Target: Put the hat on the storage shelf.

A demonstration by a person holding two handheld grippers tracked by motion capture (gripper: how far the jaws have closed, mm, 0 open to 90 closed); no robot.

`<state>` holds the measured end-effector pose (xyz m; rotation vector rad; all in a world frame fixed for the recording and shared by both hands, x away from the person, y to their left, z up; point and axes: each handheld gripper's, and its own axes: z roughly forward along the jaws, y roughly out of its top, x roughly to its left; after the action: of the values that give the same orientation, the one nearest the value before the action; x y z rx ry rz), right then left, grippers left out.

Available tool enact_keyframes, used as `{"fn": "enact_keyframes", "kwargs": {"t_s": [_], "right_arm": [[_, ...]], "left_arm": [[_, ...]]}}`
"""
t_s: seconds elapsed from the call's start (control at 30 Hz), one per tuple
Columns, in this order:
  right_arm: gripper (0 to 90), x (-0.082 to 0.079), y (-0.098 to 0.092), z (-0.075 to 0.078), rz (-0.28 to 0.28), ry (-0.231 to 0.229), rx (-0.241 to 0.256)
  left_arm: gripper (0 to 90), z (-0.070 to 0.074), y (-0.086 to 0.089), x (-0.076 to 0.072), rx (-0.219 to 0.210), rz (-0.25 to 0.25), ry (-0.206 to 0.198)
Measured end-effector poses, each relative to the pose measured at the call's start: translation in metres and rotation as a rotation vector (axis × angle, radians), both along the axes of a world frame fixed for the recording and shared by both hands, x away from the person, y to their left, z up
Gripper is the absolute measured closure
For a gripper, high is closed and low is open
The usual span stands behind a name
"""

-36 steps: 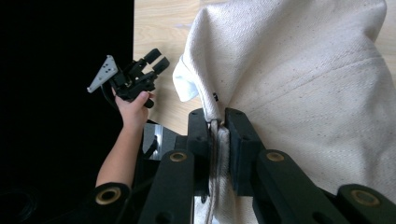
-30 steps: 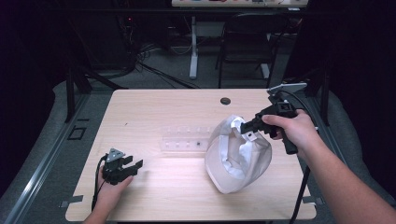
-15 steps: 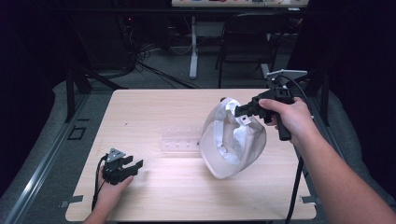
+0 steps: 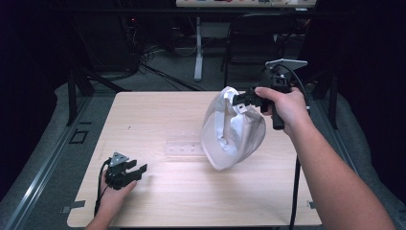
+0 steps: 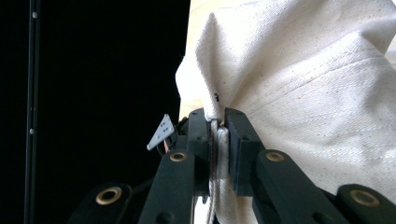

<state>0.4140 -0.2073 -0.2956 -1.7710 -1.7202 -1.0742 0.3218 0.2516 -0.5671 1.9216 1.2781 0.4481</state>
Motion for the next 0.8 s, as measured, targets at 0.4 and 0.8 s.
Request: {"fn": "enact_keyframes", "kwargs": {"t_s": [0.4,0.8], "right_arm": [[81.4,0.024,0.017,0.0,-0.081,-0.008,0.017],[81.4,0.034,0.02,-0.006,-0.205,-0.027,0.013]], "left_arm": [[47.7,0.0,-0.001,0.0,0.007,-0.007,-0.012],[47.4,0.002,-0.004,-0.002,0.036,-0.023,-0.033]]}}
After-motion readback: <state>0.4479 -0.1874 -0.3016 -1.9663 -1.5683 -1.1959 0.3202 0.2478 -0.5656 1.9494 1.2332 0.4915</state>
